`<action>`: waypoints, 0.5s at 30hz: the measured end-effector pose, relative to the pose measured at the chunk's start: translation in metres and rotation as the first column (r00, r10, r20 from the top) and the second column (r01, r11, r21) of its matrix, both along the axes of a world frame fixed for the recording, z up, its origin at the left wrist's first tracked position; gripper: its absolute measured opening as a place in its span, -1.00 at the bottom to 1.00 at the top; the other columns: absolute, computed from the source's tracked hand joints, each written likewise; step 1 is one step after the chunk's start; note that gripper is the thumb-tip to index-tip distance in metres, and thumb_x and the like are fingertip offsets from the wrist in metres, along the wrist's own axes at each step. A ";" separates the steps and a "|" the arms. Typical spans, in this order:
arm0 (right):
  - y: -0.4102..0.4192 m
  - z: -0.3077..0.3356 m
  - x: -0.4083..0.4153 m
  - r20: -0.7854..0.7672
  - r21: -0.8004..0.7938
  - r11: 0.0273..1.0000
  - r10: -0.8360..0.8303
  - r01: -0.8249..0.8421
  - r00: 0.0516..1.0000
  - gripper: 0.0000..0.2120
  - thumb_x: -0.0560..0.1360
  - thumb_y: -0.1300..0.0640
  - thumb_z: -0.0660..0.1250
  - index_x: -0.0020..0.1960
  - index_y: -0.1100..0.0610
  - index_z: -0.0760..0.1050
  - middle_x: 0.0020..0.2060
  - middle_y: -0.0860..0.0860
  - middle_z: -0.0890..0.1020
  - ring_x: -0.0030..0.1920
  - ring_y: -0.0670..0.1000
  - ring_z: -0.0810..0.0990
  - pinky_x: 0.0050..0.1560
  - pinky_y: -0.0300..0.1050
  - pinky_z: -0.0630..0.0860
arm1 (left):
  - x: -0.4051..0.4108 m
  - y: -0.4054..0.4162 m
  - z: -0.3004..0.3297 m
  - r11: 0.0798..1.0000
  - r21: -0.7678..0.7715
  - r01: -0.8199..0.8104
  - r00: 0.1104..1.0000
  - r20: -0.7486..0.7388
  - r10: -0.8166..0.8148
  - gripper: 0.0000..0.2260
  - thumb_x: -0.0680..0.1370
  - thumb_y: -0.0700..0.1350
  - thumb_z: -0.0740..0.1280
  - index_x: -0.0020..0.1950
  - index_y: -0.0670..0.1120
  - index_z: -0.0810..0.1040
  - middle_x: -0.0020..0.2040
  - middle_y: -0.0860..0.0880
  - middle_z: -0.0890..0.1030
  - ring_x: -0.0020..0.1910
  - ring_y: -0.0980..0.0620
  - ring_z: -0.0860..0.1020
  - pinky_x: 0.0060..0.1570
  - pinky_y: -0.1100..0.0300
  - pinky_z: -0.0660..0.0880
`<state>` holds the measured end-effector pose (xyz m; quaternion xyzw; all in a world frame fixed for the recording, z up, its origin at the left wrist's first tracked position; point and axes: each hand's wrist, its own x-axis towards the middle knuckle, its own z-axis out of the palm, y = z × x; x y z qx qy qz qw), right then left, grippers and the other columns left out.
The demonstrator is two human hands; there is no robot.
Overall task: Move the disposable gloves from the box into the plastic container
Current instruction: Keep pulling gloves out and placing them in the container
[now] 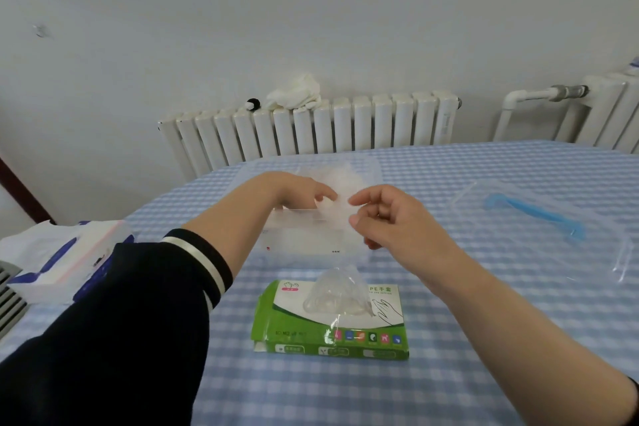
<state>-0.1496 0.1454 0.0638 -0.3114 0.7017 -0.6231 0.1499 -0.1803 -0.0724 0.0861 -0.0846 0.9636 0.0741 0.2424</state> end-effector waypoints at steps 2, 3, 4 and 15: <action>0.000 -0.001 0.001 -0.058 0.092 0.994 0.072 -0.067 0.996 -0.92 0.51 0.17 0.40 -0.01 0.06 0.56 -0.34 -0.08 0.56 -0.33 -0.16 0.52 -0.22 -0.30 0.52 | 0.009 0.001 0.013 1.000 0.016 0.011 0.998 -0.066 -0.010 -0.43 0.56 0.05 0.38 0.52 0.18 0.24 0.47 0.07 0.33 0.36 0.01 0.39 0.31 0.09 0.37; 0.000 -0.001 0.002 -0.082 0.133 0.988 0.092 -0.081 0.992 -0.95 0.51 0.13 0.41 -0.04 0.05 0.57 -0.32 -0.07 0.57 -0.32 -0.16 0.51 -0.21 -0.28 0.53 | 0.014 0.001 0.021 1.000 0.014 0.010 0.993 -0.117 -0.009 -0.46 0.56 0.04 0.38 0.51 0.14 0.28 0.44 0.08 0.37 0.35 0.03 0.42 0.26 0.15 0.35; 0.000 -0.002 0.003 -0.114 0.174 0.981 0.104 -0.083 0.988 -0.95 0.50 0.07 0.42 -0.07 0.03 0.57 -0.31 -0.06 0.57 -0.31 -0.15 0.50 -0.19 -0.23 0.52 | 0.020 0.002 0.029 1.000 0.014 0.000 0.982 -0.191 0.002 -0.50 0.57 0.02 0.38 0.48 0.11 0.34 0.41 0.08 0.42 0.32 0.05 0.44 0.20 0.19 0.33; -0.002 -0.014 0.012 -0.460 0.715 0.697 0.405 0.059 0.790 -0.60 0.46 -0.23 0.35 0.21 -0.06 0.50 -0.13 -0.19 0.39 -0.06 -0.14 0.39 -0.07 -0.19 0.34 | 0.116 0.054 -0.033 0.874 0.416 0.251 0.349 -0.881 0.319 -0.81 0.59 0.12 0.19 0.01 0.12 0.56 -0.29 0.10 0.61 -0.35 0.07 0.59 -0.29 0.01 0.58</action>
